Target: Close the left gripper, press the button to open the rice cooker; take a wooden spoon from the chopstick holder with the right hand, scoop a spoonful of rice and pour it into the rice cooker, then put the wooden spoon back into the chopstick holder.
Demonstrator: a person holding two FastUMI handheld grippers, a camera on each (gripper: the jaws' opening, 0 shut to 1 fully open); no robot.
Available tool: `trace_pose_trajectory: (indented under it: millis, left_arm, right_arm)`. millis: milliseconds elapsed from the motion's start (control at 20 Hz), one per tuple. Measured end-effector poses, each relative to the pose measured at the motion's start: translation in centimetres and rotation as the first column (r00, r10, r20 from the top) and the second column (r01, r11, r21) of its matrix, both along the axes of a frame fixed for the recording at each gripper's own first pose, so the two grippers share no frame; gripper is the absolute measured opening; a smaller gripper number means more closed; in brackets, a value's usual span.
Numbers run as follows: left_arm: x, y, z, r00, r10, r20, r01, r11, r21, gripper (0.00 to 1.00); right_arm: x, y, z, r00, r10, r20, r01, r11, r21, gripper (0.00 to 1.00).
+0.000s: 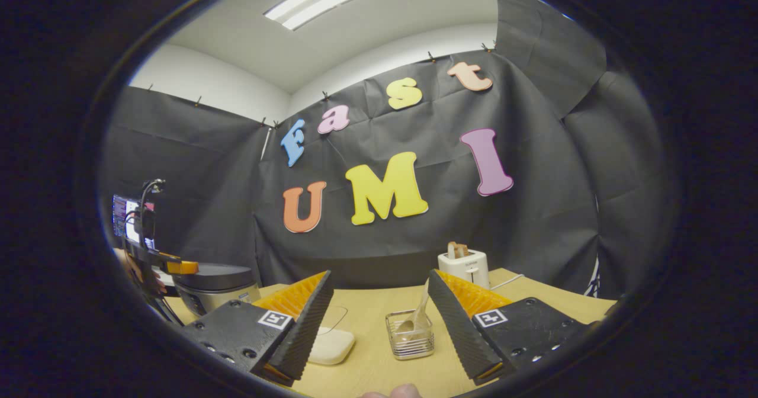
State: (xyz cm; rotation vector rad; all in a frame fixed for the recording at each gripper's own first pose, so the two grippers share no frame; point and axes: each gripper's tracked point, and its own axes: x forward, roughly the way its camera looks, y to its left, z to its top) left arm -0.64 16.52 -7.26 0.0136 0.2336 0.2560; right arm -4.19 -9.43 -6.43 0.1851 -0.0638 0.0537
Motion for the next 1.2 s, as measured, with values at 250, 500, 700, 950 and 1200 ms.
trace_pose_trajectory:
  millis: [250,500,700,950,1200]
  left_arm:
    - [0.1,0.1,0.3,0.997,0.001,0.071,-0.002,1.0,0.018,0.96]
    - [-0.3,0.4,0.6,0.992,0.054,0.111,-0.056,0.998,0.014,0.94]
    - [-0.9,-0.8,2.7,0.989,0.075,0.128,-0.071,0.997,-0.04,0.91]
    - [-2.0,-3.9,8.1,0.967,0.037,0.25,-0.047,0.998,0.036,1.0]
    - [-2.2,-8.9,8.4,0.955,-0.059,0.289,0.034,0.995,0.093,0.96]
  right_arm:
    - [1.1,2.1,-2.7,0.998,0.038,-0.056,-0.037,0.999,0.023,0.95]
    - [1.3,1.1,-1.7,0.998,-0.01,-0.059,0.009,1.0,-0.03,0.91]
    - [0.6,1.5,-0.7,0.999,-0.022,-0.047,0.02,0.999,-0.047,0.95]
    - [0.4,4.1,1.0,0.999,-0.01,-0.04,0.007,0.998,-0.066,0.96]
    - [-0.1,5.0,3.2,0.999,-0.037,-0.027,0.034,0.995,-0.09,0.91]
